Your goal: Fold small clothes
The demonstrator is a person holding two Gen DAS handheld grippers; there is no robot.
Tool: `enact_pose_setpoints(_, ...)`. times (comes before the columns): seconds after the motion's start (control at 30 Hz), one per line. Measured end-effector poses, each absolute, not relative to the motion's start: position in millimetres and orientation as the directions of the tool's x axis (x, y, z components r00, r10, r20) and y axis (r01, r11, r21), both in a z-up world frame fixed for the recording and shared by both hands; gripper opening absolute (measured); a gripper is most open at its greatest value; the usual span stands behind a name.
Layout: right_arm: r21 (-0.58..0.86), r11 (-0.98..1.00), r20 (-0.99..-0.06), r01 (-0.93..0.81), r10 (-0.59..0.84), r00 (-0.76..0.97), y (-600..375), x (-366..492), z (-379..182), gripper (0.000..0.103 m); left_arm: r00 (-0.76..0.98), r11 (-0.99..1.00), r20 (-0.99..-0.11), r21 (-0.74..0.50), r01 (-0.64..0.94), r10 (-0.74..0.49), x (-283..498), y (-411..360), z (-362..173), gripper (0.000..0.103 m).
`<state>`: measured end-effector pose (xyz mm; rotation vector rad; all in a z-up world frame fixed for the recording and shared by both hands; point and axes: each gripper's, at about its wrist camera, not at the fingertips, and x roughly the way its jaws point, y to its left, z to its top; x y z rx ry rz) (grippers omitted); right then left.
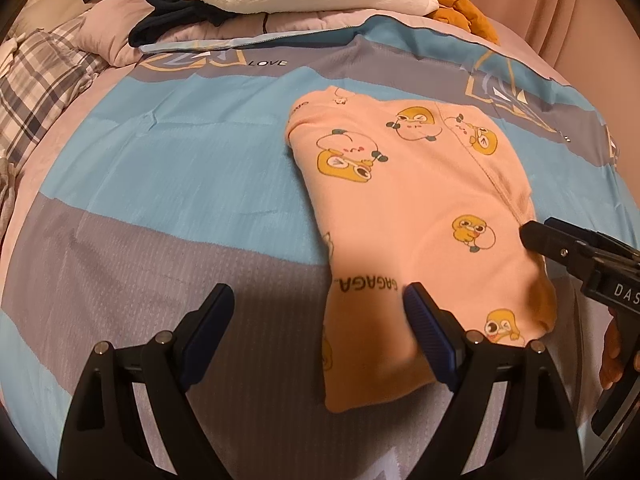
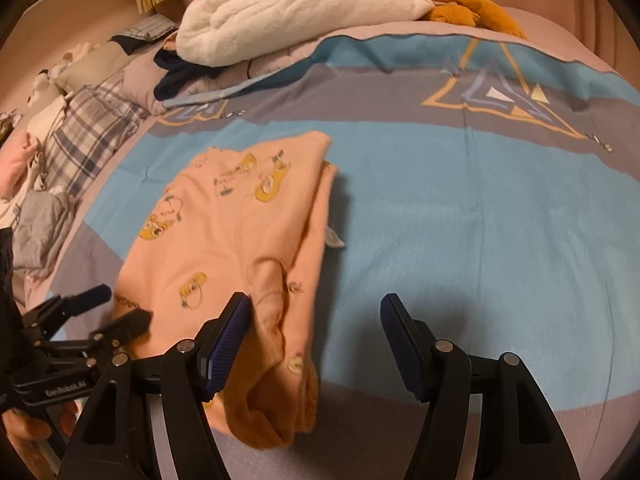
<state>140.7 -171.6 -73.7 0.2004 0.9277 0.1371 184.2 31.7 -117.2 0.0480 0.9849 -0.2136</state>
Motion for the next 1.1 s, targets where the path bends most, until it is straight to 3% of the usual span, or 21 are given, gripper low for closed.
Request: enact_pose_setpoints(1.1, 0.250, 0.968, -0.800, 0.005, 0.203, 0.565, -179.9, 116.7, -85.3, 0.066, 0.529, 0.981, -0.837, -0.045, 0.187, -0.140, 168.2, 29.4, -126.7, 0.088)
